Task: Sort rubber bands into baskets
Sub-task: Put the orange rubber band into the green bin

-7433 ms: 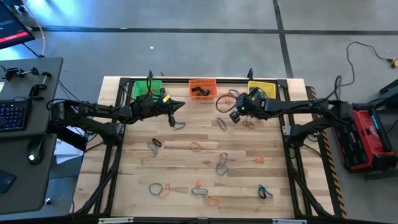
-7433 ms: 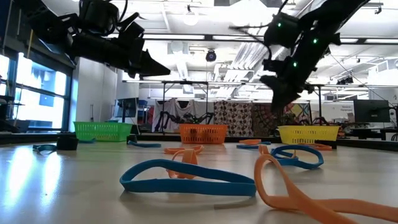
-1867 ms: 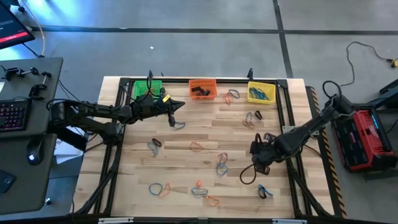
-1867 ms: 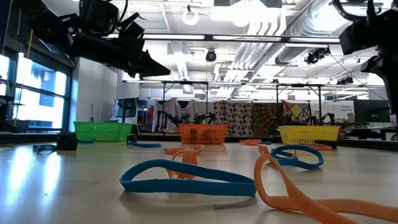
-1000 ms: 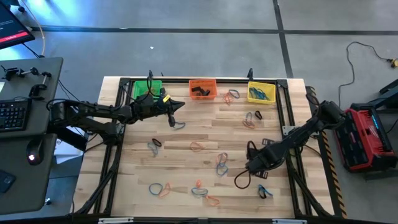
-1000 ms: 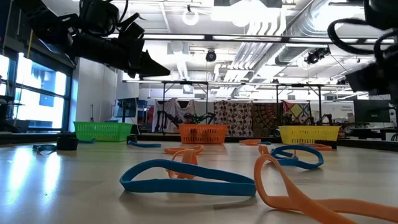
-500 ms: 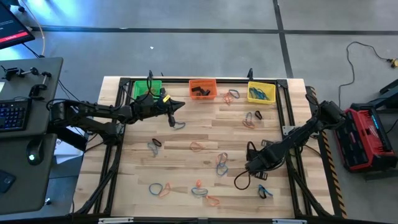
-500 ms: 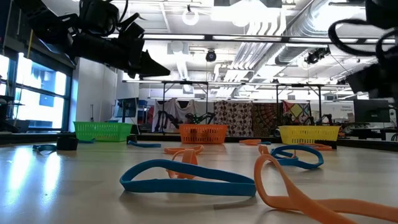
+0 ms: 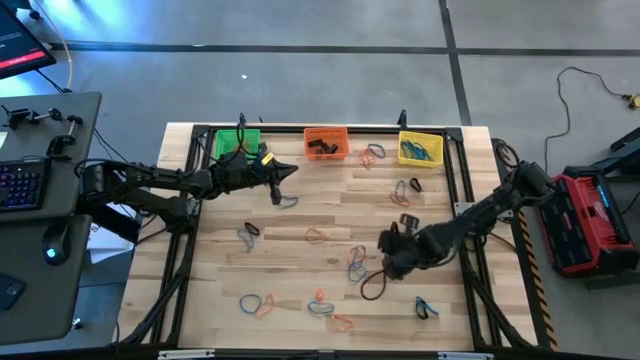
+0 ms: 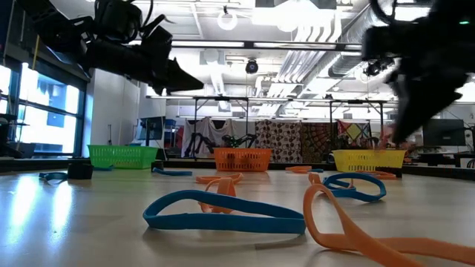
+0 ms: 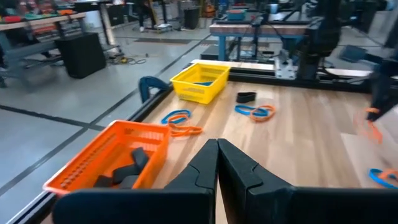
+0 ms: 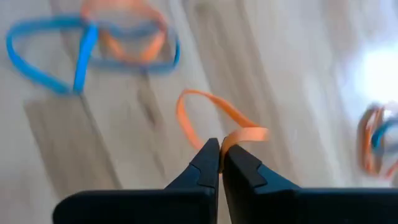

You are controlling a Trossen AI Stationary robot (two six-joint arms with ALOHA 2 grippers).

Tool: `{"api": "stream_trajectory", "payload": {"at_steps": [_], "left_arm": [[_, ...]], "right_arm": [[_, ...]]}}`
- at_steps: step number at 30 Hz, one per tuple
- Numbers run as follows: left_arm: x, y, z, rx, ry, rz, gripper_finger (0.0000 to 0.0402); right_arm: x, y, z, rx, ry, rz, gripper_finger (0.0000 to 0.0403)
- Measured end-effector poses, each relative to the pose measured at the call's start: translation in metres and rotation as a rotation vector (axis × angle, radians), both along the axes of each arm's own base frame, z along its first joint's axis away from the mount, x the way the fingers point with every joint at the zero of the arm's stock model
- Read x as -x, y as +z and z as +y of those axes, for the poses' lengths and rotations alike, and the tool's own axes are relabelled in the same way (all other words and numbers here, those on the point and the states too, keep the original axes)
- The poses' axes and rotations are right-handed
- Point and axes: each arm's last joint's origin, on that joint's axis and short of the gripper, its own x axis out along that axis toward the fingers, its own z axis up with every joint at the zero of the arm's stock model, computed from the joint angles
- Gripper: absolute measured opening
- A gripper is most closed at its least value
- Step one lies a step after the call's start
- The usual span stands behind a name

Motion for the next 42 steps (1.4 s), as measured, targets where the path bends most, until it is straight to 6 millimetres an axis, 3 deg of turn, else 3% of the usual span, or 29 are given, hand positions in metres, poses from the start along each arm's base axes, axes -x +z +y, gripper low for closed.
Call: {"api": "stream_trajectory", "payload": {"at_steps": [17, 24, 33, 42], "left_arm": [[-0.006, -0.001, -0.023, 0.034, -0.243, 0.007, 0.0000], [-0.009, -0.002, -0.040, 0.044, -0.312, 0.011, 0.0010], [-0.012, 0.000, -0.061, 0.071, -0.329, -0.002, 0.0071], [-0.035, 0.003, -0.067, 0.137, -0.254, 0.003, 0.0115]], "right_arm": [[-0.072, 0.030, -0.053, 0.186, 0.105, -0.493, 0.0000], [-0.086, 0.042, -0.069, 0.218, 0.193, -0.604, 0.0000], [-0.093, 0.050, -0.081, 0.249, 0.254, -0.674, 0.0000], [-0.095, 0.056, -0.081, 0.287, 0.285, -0.714, 0.0000]]}}
